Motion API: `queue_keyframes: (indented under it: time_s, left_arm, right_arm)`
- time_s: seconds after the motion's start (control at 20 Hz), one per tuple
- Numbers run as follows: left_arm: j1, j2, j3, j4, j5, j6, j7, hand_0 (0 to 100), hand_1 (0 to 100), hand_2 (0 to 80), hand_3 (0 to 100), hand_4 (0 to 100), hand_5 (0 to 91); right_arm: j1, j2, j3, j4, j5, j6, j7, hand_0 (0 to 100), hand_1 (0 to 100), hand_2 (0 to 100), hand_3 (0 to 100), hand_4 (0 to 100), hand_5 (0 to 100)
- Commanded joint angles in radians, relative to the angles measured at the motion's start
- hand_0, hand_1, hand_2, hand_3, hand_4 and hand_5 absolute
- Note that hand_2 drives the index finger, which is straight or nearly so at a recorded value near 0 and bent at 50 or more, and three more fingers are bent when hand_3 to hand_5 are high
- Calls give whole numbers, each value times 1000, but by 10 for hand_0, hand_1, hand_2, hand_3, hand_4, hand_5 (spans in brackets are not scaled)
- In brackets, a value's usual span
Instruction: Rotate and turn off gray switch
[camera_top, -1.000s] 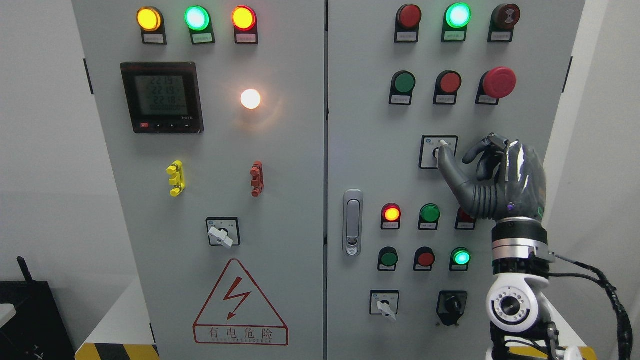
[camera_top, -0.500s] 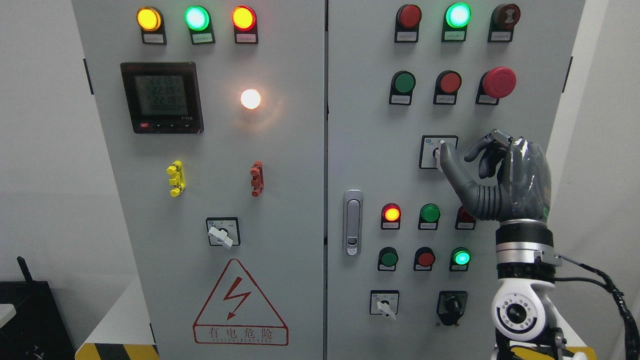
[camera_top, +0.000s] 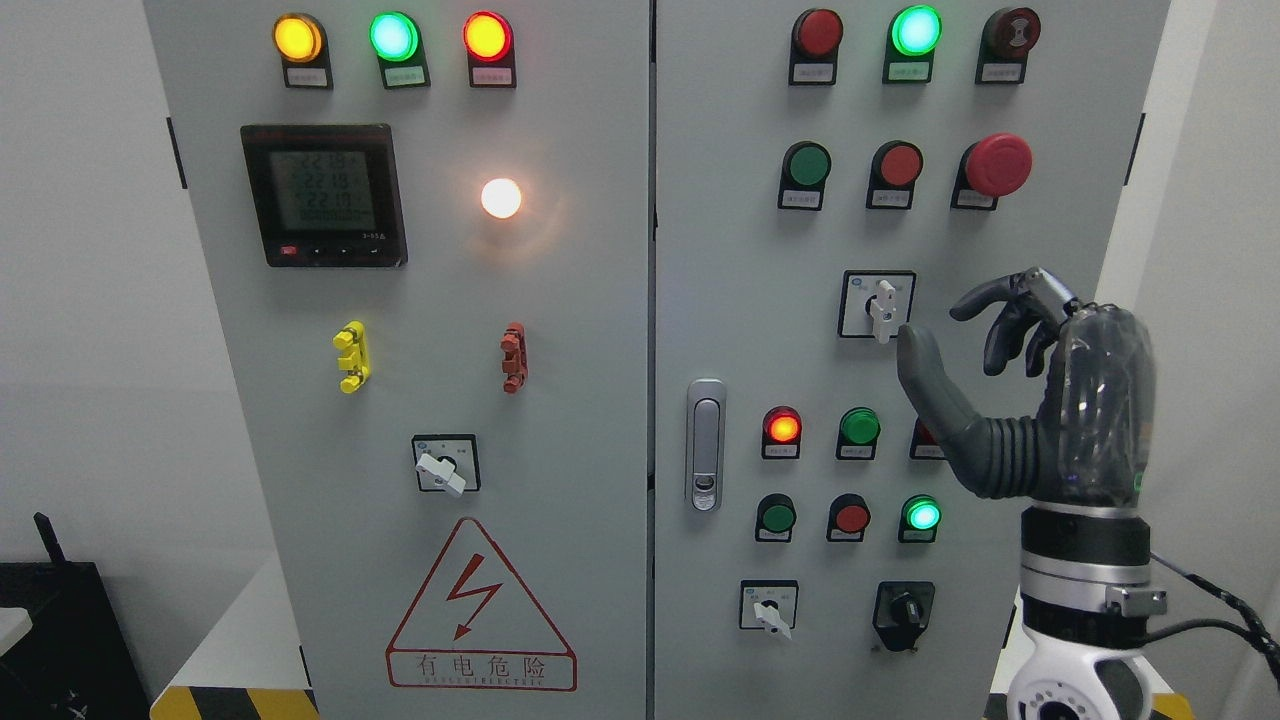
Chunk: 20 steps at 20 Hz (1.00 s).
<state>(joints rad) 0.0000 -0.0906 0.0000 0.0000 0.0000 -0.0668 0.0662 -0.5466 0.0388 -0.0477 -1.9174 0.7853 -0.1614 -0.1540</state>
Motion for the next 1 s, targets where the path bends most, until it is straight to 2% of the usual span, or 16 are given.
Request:
queue_keyframes:
  time_s: [0.0, 0.05, 0.1, 0.15, 0.25, 0.4, 0.45, 0.6, 0.8, 0.95]
  left_arm:
    - [-9, -1, 8, -26, 20, 1, 0, 120, 389, 0, 0, 0, 0]
    - [-9, 0, 8, -26, 18, 1, 0, 120, 389, 0, 0, 0, 0]
    - [-9, 0, 8, -26, 20, 1, 0, 120, 389, 0, 0, 0, 0]
    - [-9, 0, 8, -26, 18, 1, 0, 120, 389, 0, 0, 0, 0]
    - [-9, 0, 8, -26, 20, 1, 0, 120, 389, 0, 0, 0, 0]
    - [-9, 0, 8, -26, 20, 1, 0, 120, 389, 0, 0, 0, 0]
    - [-9, 0, 8, -26, 20, 1, 0, 120, 389, 0, 0, 0, 0]
    - [-9, 0, 8, -26, 20, 1, 0, 120, 389, 0, 0, 0, 0]
    - [-9, 0, 8, -26, 20, 1, 0, 120, 389, 0, 0, 0, 0]
    - [-9, 0, 8, -26, 20, 1, 0, 120, 389, 0, 0, 0, 0]
  right_arm:
    - [114, -111, -3, -100, 0, -56, 1, 192, 309, 249, 384, 242, 113]
    - [129, -125, -3, -106, 2, -59, 2, 192, 308, 179, 225, 93, 0]
    - [140, -140, -3, -110, 2, -60, 5, 195, 302, 116, 122, 0, 0]
    - [148, -155, -3, -114, 2, -60, 11, 201, 277, 23, 4, 0, 0]
    - [164, -189, -3, -118, 2, -60, 28, 179, 266, 0, 0, 0, 0]
    - [183, -203, 2, -127, 2, -59, 48, 153, 254, 0, 0, 0, 0]
    - [185, -206, 3, -127, 2, -60, 48, 143, 251, 0, 0, 0, 0]
    - [220, -247, 11, -127, 2, -58, 48, 132, 247, 0, 0, 0, 0]
    - [223, -250, 12, -126, 2, -53, 51, 126, 243, 0, 0, 0, 0]
    - [223, -250, 12, -126, 2, -53, 88, 123, 244, 0, 0, 0, 0]
